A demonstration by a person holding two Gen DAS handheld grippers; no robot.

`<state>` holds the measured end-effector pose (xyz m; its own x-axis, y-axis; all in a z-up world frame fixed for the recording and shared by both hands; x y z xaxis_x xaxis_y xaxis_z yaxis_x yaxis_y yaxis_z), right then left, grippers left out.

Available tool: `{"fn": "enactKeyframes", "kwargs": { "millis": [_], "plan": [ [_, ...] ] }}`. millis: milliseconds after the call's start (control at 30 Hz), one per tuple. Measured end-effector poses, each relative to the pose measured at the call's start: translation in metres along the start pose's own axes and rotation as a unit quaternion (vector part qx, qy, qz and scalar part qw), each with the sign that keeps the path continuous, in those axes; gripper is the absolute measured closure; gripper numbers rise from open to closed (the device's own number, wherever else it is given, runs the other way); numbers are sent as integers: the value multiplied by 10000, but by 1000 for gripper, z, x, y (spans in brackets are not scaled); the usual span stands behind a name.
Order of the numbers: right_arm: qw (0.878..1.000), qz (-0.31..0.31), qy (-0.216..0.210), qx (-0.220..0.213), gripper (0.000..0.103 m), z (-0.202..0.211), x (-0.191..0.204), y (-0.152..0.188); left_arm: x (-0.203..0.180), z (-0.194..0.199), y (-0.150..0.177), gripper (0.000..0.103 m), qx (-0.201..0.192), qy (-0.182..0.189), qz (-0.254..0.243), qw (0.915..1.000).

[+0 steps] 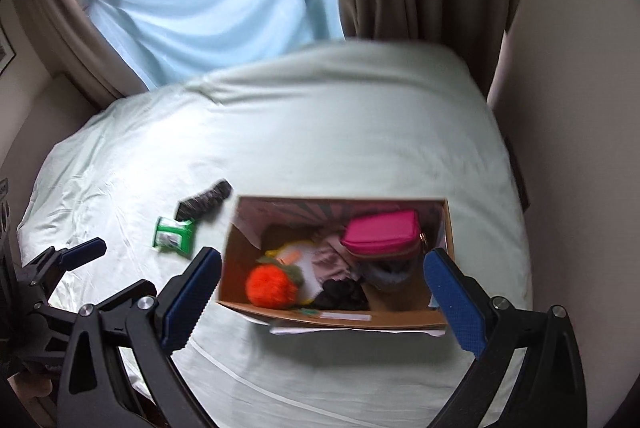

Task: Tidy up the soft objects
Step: 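Withdraw both tools from the box toward the wipes pack and scrunchie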

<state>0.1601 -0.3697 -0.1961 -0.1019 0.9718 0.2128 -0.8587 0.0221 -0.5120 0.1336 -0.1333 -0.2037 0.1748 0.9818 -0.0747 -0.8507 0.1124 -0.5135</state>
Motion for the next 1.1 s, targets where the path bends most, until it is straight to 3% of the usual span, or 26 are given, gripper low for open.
{"fn": "enactKeyframes", "kwargs": {
  "millis": [267, 467, 867, 1100],
  "plan": [
    [9984, 173, 81, -540, 2, 52, 79, 5, 79, 72, 21, 0, -486, -161, 115, 9986],
    [9976, 88, 9, -681, 2, 62, 130, 14, 137, 98, 36, 0, -603, -216, 127, 9979],
    [9965, 181, 223, -782, 2, 40, 215, 23, 226, 101, 40, 0, -643, -47, 107, 9979],
    [9970, 13, 208, -751, 2, 5, 246, 16, 261, 70, 34, 0, -504, 113, -240, 9984]
  ]
}}
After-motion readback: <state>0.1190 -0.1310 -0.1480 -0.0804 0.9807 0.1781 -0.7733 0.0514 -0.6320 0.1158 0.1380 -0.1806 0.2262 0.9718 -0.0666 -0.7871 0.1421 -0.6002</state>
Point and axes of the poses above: each gripper's, at about its wrist camera, not at the fingertips, and z roughly against the way its jaws point, x to its left, y to its underside, the point moved 1 cm from there along -z, roughly the way its jaws point, and after that the axes turned 2 degrees about -y, right-handed, at the moved point
